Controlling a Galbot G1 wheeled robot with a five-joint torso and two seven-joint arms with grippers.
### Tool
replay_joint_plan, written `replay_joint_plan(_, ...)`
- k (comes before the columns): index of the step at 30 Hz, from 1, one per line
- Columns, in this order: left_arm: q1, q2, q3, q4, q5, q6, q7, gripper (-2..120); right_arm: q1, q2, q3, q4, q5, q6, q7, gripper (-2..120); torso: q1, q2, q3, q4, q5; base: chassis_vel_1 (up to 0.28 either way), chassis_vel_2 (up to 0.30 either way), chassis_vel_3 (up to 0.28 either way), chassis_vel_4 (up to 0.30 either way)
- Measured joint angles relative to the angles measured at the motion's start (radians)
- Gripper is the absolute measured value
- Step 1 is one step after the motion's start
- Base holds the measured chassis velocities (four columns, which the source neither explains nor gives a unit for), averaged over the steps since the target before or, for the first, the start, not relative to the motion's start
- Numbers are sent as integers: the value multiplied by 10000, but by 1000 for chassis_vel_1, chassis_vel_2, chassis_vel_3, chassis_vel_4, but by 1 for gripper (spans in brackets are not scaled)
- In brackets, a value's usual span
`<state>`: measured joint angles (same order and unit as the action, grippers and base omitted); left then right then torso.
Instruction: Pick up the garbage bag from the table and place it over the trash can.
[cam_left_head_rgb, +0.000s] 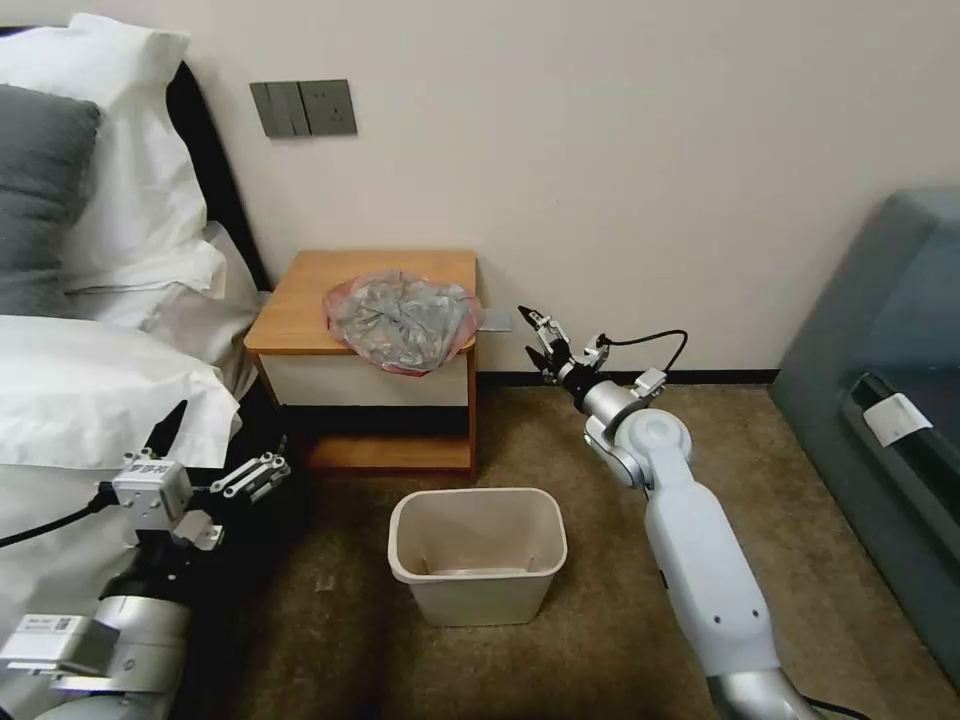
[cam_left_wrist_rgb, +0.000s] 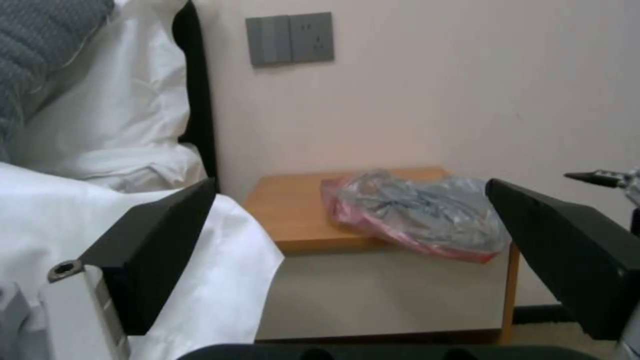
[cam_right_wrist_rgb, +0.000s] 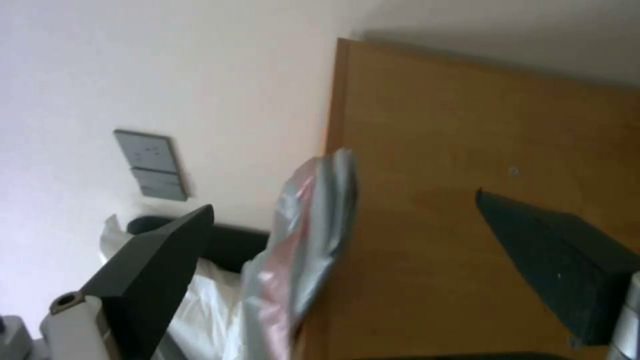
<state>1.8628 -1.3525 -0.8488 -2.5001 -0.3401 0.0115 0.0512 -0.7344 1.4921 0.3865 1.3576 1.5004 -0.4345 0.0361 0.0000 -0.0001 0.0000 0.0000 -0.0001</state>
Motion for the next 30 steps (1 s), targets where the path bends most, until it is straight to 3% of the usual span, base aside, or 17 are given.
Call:
replay_joint_plan(9, -9, 63, 25, 0, 9, -59, 99, 100, 868, 354, 4, -1550, -428, -16, -547, 100, 1, 0, 0, 2, 0, 0, 0, 0, 0)
replay_joint_plan(16, -36, 120, 38, 0, 9, -63, 138, 100, 1193, 562, -22, -2086, -528, -50, -800, 100, 0, 0, 0, 1, 0, 0, 0, 0, 0)
replay_joint_plan(21, -50, 129, 36, 0, 9, -67, 145, 100, 1235, 650, -74, -2114, -541, -54, -837, 86, 1, 0, -1, 0, 0, 0, 0, 0, 0)
replay_joint_plan(30, -55, 53, 63, 0, 110, -90, 209, 100, 1207, 677, -186, -2031, -646, -34, -845, 51, 0, 0, -1, 0, 0, 0, 0, 0, 0)
